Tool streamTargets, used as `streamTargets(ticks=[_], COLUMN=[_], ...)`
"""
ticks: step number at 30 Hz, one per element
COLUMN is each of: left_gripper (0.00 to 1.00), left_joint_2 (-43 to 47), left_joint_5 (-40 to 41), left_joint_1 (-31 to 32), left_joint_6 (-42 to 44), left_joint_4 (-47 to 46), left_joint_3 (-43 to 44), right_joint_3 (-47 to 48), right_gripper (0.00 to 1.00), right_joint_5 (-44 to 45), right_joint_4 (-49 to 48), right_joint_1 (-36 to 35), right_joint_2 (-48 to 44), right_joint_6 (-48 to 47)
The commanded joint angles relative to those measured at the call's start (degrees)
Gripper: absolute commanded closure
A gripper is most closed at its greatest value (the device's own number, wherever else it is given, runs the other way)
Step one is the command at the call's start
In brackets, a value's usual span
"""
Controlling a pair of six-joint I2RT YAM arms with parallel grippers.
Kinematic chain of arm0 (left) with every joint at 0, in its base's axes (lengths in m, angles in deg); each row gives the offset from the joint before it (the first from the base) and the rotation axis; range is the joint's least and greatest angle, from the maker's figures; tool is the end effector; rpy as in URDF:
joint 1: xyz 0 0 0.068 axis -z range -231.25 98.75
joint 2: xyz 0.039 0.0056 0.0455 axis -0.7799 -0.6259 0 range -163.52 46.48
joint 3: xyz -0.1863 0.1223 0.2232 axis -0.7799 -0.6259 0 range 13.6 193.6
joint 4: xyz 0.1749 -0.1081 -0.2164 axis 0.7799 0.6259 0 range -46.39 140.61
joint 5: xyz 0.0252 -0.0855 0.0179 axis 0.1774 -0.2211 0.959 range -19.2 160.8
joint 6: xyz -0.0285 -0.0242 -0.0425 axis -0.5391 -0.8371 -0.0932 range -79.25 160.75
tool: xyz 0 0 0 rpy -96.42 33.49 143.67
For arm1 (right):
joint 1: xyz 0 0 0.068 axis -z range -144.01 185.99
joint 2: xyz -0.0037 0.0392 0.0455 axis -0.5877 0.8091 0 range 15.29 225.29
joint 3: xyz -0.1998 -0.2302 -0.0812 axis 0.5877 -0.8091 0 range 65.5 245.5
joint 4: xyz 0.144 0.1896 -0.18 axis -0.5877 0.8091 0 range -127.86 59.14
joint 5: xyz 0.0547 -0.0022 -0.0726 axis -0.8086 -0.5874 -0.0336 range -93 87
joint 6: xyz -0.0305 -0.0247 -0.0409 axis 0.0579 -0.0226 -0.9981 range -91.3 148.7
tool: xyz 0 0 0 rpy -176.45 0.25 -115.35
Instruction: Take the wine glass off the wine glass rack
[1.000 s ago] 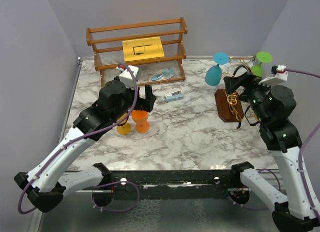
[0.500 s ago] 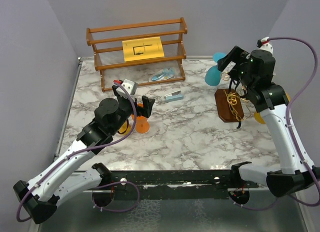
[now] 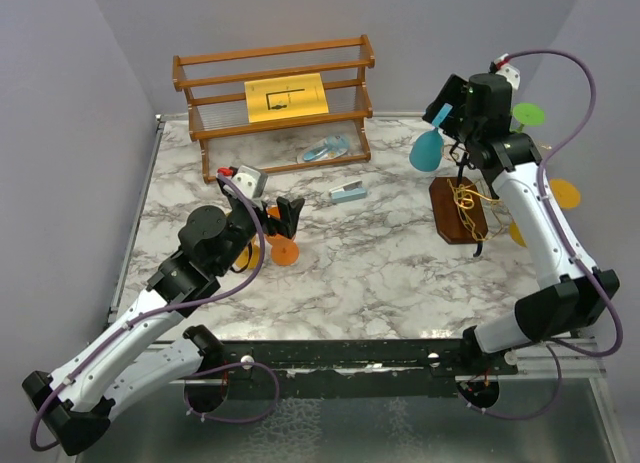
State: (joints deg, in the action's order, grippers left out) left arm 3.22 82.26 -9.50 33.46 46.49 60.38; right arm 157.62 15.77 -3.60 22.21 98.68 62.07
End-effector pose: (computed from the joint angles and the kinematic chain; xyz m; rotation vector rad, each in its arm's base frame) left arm 0.1460 -0.1197 0.4031 0.3138 1.5516 -0.5171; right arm 0.3498 0.0726 0.4736 0.5417 1.9218 0.2001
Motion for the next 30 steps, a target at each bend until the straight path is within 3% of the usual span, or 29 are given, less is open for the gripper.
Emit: streamTargets(ticks=[1, 9, 18, 30], left_gripper=[0.02, 0.02, 0.02, 0.02], left_joint_2=[0.77, 1.02, 0.56, -0.45], left_joint_5=[0.58, -0.04, -0.43, -1.08], left_joint_1=[0.43, 0.38, 0.34, 0.34], left_joint_6=[0.95, 0.88, 0.96, 1.05], left_joint_4=[-1.65, -1.49, -1.43, -1.47], left_joint_3=[-0.61, -0.78, -0.76, -0.81], right_joint_3=[3.20, 6.23, 4.83, 0.93], right_gripper=[0.13, 0.19, 0.32, 0.39], right_joint_5=[3.83, 7.71, 3.76, -3.39], right_joint_4=[-3.89, -4.58, -6.57, -7.94], right_joint_1=[0.41, 1.31, 3.59, 6.49], right_joint_2=[3.95, 9.16, 11.72, 11.88], right_joint_6=[0.56, -1.24, -0.49, 3.91])
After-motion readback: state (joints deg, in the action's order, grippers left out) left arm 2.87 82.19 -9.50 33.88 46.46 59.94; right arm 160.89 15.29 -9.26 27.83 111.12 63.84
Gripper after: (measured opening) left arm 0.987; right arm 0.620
